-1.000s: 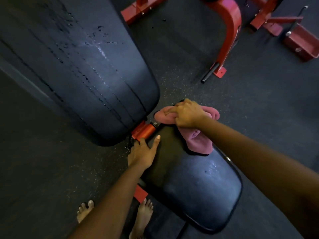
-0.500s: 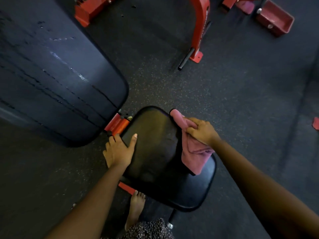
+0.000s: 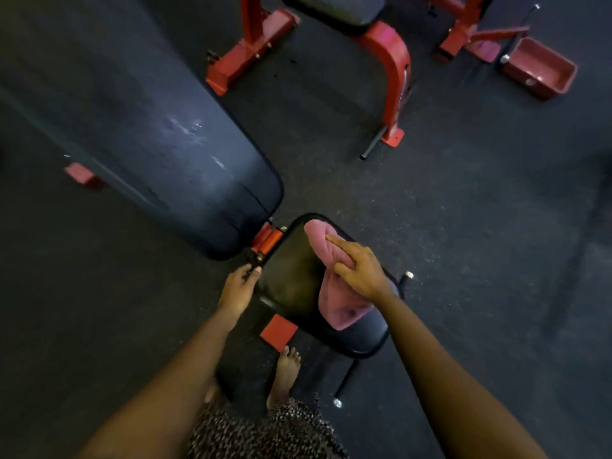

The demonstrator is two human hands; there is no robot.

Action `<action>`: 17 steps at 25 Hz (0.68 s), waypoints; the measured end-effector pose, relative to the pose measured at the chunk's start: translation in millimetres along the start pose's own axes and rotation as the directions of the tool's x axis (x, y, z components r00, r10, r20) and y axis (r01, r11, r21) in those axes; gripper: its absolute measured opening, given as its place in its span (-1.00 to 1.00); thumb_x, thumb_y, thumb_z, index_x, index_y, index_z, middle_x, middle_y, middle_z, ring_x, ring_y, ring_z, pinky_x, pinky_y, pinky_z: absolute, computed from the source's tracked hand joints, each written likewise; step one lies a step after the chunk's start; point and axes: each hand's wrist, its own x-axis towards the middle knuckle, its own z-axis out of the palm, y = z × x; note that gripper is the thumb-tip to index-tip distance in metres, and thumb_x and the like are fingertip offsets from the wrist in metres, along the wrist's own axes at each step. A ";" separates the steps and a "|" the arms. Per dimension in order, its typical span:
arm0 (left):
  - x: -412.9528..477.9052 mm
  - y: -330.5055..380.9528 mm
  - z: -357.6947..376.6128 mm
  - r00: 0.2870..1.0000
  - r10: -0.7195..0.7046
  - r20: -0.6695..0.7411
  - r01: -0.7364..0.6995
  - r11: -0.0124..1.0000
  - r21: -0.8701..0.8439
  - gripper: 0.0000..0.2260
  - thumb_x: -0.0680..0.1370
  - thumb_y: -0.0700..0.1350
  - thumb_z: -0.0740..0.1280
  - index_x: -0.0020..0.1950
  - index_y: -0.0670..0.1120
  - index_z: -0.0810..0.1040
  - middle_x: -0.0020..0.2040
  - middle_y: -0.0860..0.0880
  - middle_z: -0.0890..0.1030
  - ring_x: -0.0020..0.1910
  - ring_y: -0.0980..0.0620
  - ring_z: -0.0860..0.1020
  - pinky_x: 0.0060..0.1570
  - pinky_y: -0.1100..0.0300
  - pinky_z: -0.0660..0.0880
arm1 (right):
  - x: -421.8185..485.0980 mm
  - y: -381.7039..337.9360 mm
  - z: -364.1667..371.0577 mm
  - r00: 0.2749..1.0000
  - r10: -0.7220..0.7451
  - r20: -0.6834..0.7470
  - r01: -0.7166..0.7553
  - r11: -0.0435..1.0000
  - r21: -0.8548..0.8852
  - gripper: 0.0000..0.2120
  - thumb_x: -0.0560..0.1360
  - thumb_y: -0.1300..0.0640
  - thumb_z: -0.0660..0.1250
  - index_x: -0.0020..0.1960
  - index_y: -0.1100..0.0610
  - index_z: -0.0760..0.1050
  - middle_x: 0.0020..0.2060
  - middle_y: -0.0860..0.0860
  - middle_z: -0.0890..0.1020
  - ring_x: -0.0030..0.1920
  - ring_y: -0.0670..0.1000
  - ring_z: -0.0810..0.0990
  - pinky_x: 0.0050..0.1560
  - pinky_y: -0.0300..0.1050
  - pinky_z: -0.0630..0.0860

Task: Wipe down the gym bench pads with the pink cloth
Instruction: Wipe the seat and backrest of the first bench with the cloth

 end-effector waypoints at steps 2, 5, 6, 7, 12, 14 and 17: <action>-39.8 1.3 -34.1 0.997 -0.001 -0.074 -0.009 0.991 -0.134 -0.61 0.59 -0.03 0.23 0.40 -0.11 0.36 0.39 -0.12 0.40 0.33 -0.05 0.40 0.24 0.18 0.30 | -6.9 -39.9 3.0 0.997 -0.070 0.016 0.069 0.997 0.025 -0.40 0.33 0.02 0.21 0.38 -0.03 0.37 0.29 0.05 0.50 0.25 0.06 0.46 0.29 -0.04 0.33; -85.1 1.1 -87.9 0.977 0.014 -0.215 -0.079 0.952 -0.297 -0.63 0.60 -0.06 0.22 0.40 -0.08 0.35 0.37 -0.07 0.41 0.34 -0.01 0.39 0.21 0.21 0.28 | -5.4 -99.6 5.5 0.980 -0.201 -0.011 0.201 0.978 0.058 -0.39 0.31 -0.03 0.18 0.38 -0.03 0.35 0.30 0.04 0.49 0.24 0.04 0.45 0.24 -0.15 0.29; -95.1 3.6 -105.0 0.965 0.024 -0.263 -0.114 0.937 -0.331 -0.63 0.60 -0.05 0.22 0.40 -0.06 0.35 0.37 -0.07 0.41 0.34 -0.01 0.39 0.23 0.20 0.29 | -1.0 -116.7 4.6 0.972 -0.232 -0.036 0.234 0.970 0.072 -0.42 0.34 0.01 0.21 0.38 -0.07 0.34 0.31 0.04 0.47 0.23 0.02 0.44 0.23 -0.18 0.27; -101.5 8.1 -121.9 0.950 0.026 -0.312 -0.145 0.920 -0.364 -0.63 0.60 -0.05 0.22 0.40 -0.05 0.34 0.38 -0.08 0.41 0.34 0.00 0.39 0.25 0.18 0.29 | 5.5 -133.3 2.7 0.963 -0.261 -0.064 0.266 0.961 0.082 -0.45 0.38 0.05 0.24 0.37 -0.12 0.31 0.32 0.03 0.46 0.22 0.00 0.43 0.23 -0.17 0.27; -90.7 49.2 -217.7 0.810 0.095 -0.578 -0.416 0.789 -0.452 -0.60 0.60 -0.09 0.21 0.44 -0.08 0.30 0.40 -0.08 0.38 0.38 0.02 0.34 0.28 0.23 0.25 | 73.6 -230.2 -5.8 0.864 -0.470 -0.183 0.484 0.874 0.044 -0.40 0.41 0.23 0.36 0.37 -0.13 0.30 0.33 0.03 0.44 0.20 0.05 0.44 0.23 -0.08 0.33; -67.5 71.6 -261.9 0.753 0.113 -0.648 -0.499 0.740 -0.451 -0.58 0.61 -0.07 0.19 0.46 -0.06 0.26 0.44 -0.06 0.33 0.41 0.03 0.30 0.32 0.22 0.21 | 109.6 -276.6 -10.6 0.825 -0.520 -0.220 0.531 0.847 -0.008 -0.39 0.40 0.23 0.37 0.39 -0.11 0.31 0.33 0.04 0.44 0.15 0.08 0.44 0.18 -0.09 0.35; -20.5 108.8 -334.0 0.696 0.110 -0.710 -0.576 0.676 -0.460 -0.56 0.62 0.00 0.13 0.49 -0.03 0.18 0.48 -0.04 0.26 0.44 0.02 0.25 0.35 0.18 0.18 | 167.6 -346.7 -17.5 0.767 -0.575 -0.284 0.580 0.811 -0.075 -0.41 0.40 0.17 0.34 0.39 -0.10 0.32 0.33 0.06 0.43 0.15 0.07 0.41 0.14 -0.16 0.27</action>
